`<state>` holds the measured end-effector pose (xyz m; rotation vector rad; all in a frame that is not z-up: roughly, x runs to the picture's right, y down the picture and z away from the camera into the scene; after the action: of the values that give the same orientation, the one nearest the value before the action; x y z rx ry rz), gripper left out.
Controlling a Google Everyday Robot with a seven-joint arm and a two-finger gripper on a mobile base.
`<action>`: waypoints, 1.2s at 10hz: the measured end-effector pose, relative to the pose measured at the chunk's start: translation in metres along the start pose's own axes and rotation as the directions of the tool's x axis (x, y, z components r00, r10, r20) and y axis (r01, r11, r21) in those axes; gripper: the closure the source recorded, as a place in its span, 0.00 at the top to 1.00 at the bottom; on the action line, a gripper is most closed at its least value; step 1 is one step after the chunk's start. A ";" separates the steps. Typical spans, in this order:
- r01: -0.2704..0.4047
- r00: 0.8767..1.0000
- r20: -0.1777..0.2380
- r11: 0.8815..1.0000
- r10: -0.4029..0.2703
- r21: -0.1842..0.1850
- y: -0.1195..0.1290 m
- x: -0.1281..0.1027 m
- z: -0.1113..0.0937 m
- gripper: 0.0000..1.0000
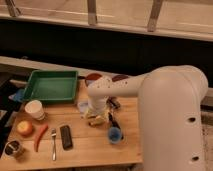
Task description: Place banana in metal cup
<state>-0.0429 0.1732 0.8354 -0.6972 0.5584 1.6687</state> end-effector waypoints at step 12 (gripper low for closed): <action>-0.046 0.993 0.111 0.994 0.035 0.095 -0.003 0.001 -0.001 0.13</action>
<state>-0.0399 0.1742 0.8336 -0.5234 0.5751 1.6942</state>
